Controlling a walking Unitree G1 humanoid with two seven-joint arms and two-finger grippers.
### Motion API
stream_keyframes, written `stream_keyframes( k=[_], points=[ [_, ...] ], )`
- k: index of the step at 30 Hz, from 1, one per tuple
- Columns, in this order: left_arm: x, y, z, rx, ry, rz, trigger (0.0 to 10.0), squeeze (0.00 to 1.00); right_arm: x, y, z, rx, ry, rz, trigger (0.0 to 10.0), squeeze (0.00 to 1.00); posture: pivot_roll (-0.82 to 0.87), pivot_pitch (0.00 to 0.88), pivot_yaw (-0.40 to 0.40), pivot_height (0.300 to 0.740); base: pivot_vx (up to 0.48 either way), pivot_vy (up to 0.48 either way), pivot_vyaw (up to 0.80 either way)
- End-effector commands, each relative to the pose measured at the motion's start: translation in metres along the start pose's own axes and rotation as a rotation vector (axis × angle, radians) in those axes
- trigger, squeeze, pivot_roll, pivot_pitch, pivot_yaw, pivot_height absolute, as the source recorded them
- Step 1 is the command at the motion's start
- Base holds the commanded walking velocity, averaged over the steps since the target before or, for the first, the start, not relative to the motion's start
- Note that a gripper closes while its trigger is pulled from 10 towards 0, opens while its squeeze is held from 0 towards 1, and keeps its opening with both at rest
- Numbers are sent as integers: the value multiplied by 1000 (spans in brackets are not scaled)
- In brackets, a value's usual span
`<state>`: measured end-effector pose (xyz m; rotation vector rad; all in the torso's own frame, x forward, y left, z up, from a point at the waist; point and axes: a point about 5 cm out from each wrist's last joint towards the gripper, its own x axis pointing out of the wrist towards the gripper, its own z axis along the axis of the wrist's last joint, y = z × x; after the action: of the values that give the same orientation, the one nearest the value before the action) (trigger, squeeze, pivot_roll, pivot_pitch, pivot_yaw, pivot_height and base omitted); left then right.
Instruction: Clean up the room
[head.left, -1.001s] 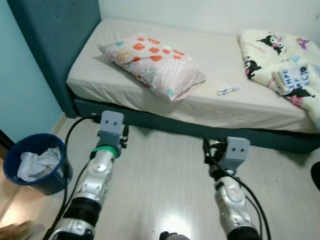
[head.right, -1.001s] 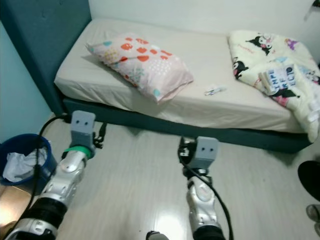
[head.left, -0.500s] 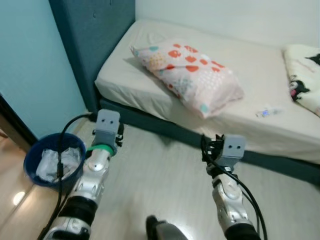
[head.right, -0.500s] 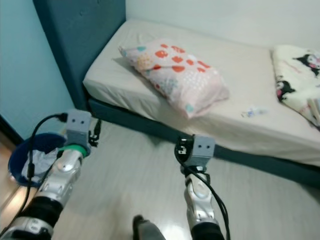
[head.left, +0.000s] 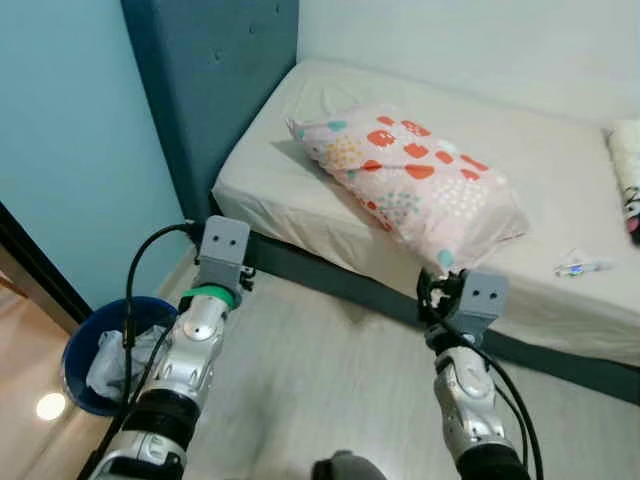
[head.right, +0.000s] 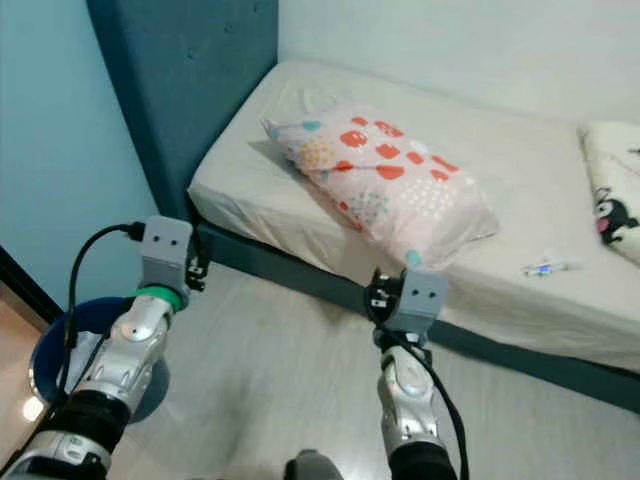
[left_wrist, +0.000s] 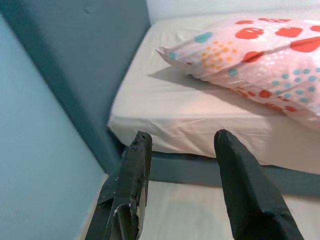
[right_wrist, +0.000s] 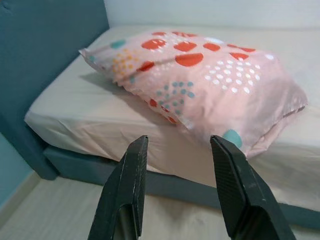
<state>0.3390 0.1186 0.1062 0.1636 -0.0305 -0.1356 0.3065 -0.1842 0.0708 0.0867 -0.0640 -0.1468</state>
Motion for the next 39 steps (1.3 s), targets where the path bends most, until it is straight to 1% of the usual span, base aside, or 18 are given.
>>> stream_keyframes(
  k=[1, 6, 9, 18, 28, 39],
  points=[
    [1, -8, 2, 9, -12, -30, 10000, 0, -1, -8, -2, -11, 12, -31, 10000, 0, -132, 26, 18, 740, 341, 0, -738],
    [1, -9, 2, 8, -12, -32, 10000, 0, 0, -8, -1, -18, 11, -26, 10000, 0, -133, 24, 16, 740, 341, 0, -715],
    [1, -9, 2, 6, -11, -29, 10000, 0, 0, -6, -1, -34, 4, -6, 10000, 0, -133, 28, 16, 740, 333, 0, 0],
    [1, -8, 1, 7, -11, -18, 10000, 0, 0, 1, 1, -45, -9, 30, 10000, 0, -132, 35, 13, 740, 336, 0, 0],
    [0, -3, 2, 38, -30, 0, 10000, 0, 2, 7, 2, -45, -17, 51, 10000, 0, -122, 36, 18, 740, 480, 0, 0],
    [0, -6, 4, 61, -48, -18, 10000, 0, 3, 8, 2, -36, -16, 52, 10000, 0, -123, 36, 21, 740, 480, 0, 0]
  ],
)
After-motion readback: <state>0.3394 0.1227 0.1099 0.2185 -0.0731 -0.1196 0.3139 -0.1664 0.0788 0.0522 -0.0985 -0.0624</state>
